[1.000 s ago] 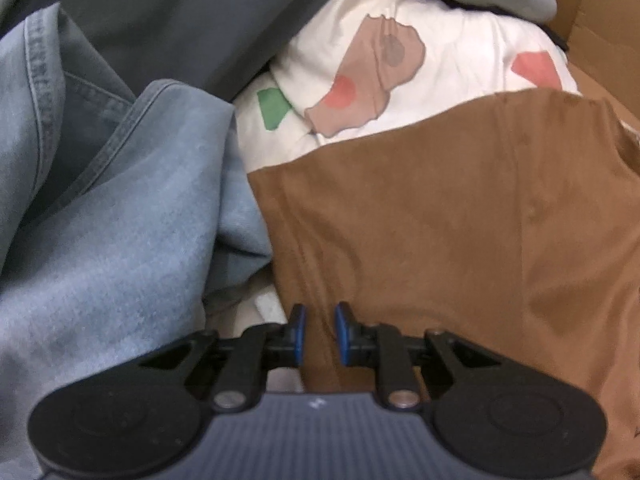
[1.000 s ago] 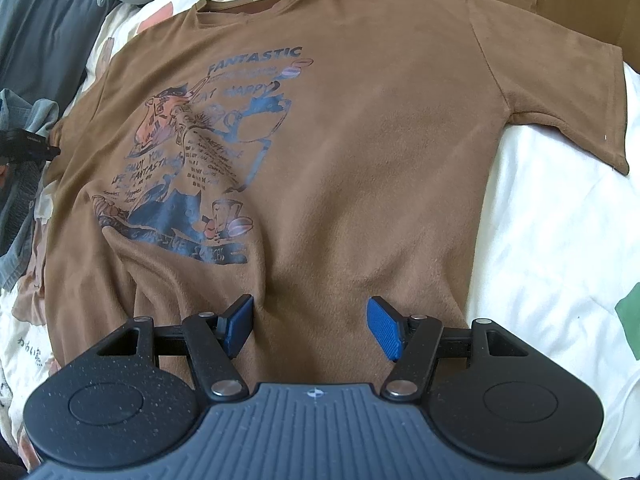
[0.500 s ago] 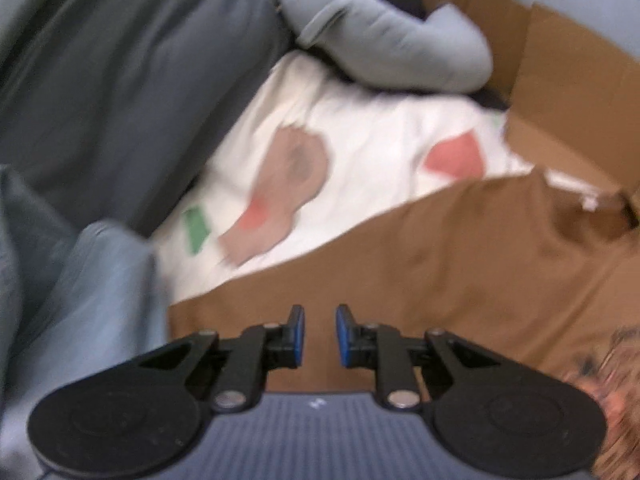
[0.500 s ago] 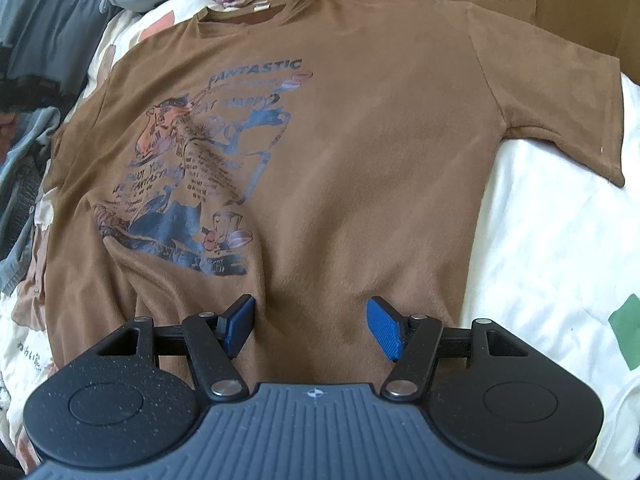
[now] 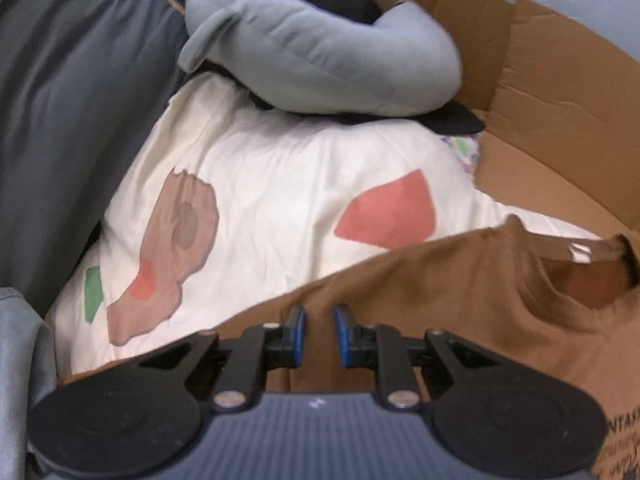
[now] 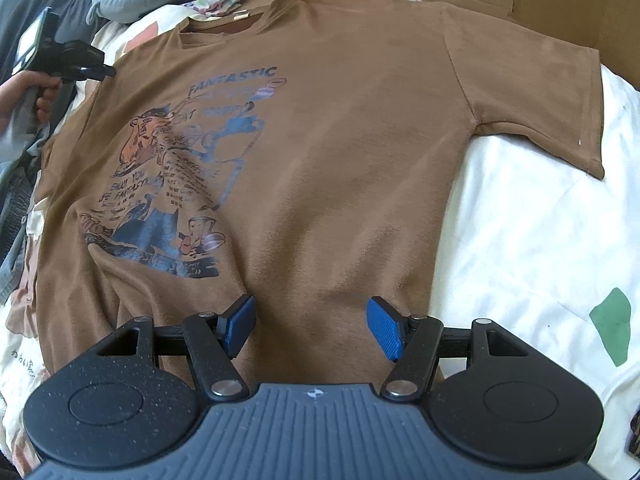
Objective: Fold clothes
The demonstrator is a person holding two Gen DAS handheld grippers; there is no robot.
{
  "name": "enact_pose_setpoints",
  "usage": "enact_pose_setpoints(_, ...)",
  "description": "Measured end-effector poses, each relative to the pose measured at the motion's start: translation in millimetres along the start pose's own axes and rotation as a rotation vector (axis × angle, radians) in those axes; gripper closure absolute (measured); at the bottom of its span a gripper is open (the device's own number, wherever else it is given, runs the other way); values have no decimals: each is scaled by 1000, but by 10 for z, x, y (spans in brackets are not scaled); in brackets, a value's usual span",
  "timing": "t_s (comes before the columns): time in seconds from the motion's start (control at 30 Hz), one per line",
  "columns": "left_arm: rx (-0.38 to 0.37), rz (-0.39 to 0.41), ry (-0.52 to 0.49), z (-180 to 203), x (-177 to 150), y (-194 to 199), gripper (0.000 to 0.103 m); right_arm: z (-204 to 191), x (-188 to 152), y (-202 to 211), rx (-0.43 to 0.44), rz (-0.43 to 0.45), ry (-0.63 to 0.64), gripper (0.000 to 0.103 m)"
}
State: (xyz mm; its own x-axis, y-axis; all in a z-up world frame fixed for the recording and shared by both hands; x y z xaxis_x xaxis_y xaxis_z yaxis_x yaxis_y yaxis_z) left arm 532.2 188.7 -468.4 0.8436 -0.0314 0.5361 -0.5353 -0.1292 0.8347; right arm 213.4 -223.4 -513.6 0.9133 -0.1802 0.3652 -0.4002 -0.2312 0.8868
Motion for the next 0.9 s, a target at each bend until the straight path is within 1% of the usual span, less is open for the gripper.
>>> enact_pose_setpoints(0.1,25,-16,25,-53,31,-82,85,18,-9,-1,-1,-1,-2,35)
enact_pose_setpoints(0.3,21,-6,109,-177,194,-142,86,34,-20,12,-3,1,-3,35)
enact_pose_setpoints(0.33,22,-3,117,-197,232,-137,81,36,-22,17,-3,1,-4,35)
enact_pose_setpoints(0.37,23,1,125,-218,269,-132,71,39,-23,22,-3,2,-4,35)
enact_pose_setpoints(0.43,12,10,137,-249,334,-83,59,44,-27,33,-4,3,-5,35)
enact_pose_setpoints(0.47,6,14,142,-264,367,-58,56,46,-29,38,-4,4,-6,35)
enact_pose_setpoints(0.53,-1,25,136,-269,387,18,54,69,-18,67,-6,12,-16,35)
enact_pose_setpoints(0.6,-9,29,128,-266,381,93,54,90,-3,93,-8,20,-26,35)
enact_pose_setpoints(0.9,-23,-5,97,-310,182,466,54,122,163,334,-12,86,-71,35)
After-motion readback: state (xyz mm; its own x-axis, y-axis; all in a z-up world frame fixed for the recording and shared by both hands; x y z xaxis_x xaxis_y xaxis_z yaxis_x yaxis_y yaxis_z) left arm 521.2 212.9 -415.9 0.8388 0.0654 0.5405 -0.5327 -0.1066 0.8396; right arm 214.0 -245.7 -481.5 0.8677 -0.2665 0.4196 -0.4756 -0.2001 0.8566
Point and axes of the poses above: each gripper's, at about its wrist camera, not at the fingertips, and y roughly against the way its jaws point, z to its right, x to its top, the point moved 9 cm from there along -y, roughly the way its jaws point, and after that the axes turned 4 degrees about -y, right-handed, at the moved point
